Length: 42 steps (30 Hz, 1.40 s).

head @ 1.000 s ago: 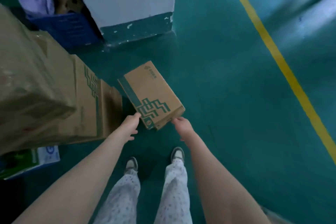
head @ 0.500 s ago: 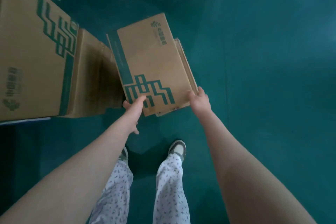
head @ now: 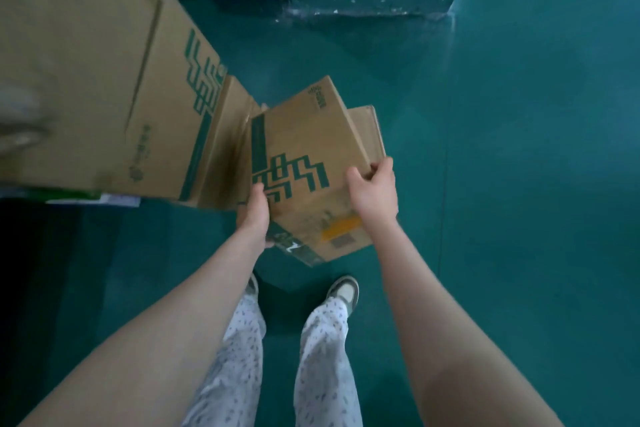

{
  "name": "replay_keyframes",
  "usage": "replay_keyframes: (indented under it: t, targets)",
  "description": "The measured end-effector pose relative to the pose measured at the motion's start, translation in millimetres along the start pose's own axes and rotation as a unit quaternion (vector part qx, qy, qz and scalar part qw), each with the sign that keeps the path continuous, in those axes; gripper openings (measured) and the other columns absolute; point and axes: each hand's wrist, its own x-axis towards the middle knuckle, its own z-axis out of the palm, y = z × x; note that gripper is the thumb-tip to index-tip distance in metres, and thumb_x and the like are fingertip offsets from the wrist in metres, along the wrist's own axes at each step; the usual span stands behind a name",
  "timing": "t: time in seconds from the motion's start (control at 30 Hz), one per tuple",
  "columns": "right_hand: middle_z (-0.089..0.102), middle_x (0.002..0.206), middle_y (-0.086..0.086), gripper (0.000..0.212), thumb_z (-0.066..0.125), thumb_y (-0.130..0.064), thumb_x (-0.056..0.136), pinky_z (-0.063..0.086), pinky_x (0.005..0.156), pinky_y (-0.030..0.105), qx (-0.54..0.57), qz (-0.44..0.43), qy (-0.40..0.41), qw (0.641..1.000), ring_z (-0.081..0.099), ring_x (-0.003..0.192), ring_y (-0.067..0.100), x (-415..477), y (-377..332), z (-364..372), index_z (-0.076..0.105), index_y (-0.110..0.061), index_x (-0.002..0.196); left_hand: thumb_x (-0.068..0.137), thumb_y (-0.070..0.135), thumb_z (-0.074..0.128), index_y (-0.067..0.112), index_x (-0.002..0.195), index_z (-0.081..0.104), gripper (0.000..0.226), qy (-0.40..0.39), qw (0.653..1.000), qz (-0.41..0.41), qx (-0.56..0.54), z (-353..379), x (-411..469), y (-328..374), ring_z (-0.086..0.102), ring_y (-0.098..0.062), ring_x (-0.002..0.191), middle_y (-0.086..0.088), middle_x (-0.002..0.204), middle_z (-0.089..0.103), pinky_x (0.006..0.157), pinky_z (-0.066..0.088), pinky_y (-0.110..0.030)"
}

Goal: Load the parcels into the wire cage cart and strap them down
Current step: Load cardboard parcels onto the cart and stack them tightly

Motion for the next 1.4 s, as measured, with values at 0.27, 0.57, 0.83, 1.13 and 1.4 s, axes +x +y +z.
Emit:
replay_keyframes:
  t: [0.27, 0.57, 0.83, 1.13, 1.4]
  targets:
    - [0.044, 0.13, 0.015, 0.048, 0.04, -0.036, 0.096, 0.037, 0.072, 0.033, -0.206, -0.047, -0.034, 0.977, 0.053, 0.097, 0.033, -79, -52, -3, 0.032, -0.006, 0.133, 0.093, 0.052, 0.04, 0.01, 0.117, 0.042, 0.048, -0.009, 0.999, -0.034, -0.004, -68, -70, -38, 0.047, -0.026, 0.096, -0.006, 0.105, 0.045, 0.086, 0.047, -0.041]
    - [0.036, 0.143, 0.023, 0.064, 0.036, -0.04, 0.098, 0.039, 0.096, 0.04, -0.291, -0.009, -0.082, 0.953, 0.043, 0.125, 0.038, -207, -53, 44, 0.018, 0.0, 0.145, 0.092, 0.058, 0.037, 0.005, 0.136, 0.042, 0.069, 0.031, 0.999, -0.014, 0.006, -192, -103, -122, 0.049, -0.032, 0.115, -0.013, 0.135, 0.046, 0.098, 0.042, -0.037]
    - [0.042, 0.138, 0.018, 0.065, 0.034, -0.045, 0.096, 0.045, 0.093, 0.039, -0.298, -0.041, -0.158, 0.941, 0.052, 0.115, 0.035, -320, -61, 154, 0.018, -0.004, 0.145, 0.079, 0.064, 0.044, 0.01, 0.133, 0.048, 0.076, 0.086, 0.982, -0.026, -0.164, -354, -107, -173, 0.053, -0.033, 0.111, -0.01, 0.133, 0.052, 0.099, 0.042, -0.039]
    - [0.039, 0.141, 0.017, 0.071, 0.039, -0.044, 0.092, 0.046, 0.097, 0.047, -0.215, -0.075, -0.262, 0.938, 0.05, 0.117, 0.035, -455, -107, 295, 0.011, -0.009, 0.147, 0.085, 0.053, 0.049, 0.009, 0.111, 0.058, 0.052, 0.193, 0.941, 0.026, -0.278, -550, -115, -213, 0.062, -0.027, 0.084, -0.009, 0.095, 0.063, 0.082, 0.052, -0.034]
    - [0.039, 0.141, 0.02, 0.063, 0.037, -0.039, 0.096, 0.044, 0.086, 0.037, -0.317, -0.22, -0.324, 0.864, 0.053, 0.112, 0.035, -549, -156, 436, 0.016, -0.009, 0.147, 0.085, 0.044, 0.057, 0.006, 0.103, 0.057, 0.043, 0.264, 0.857, 0.001, -0.443, -675, -93, -257, 0.06, -0.024, 0.088, -0.006, 0.1, 0.062, 0.082, 0.049, -0.032]
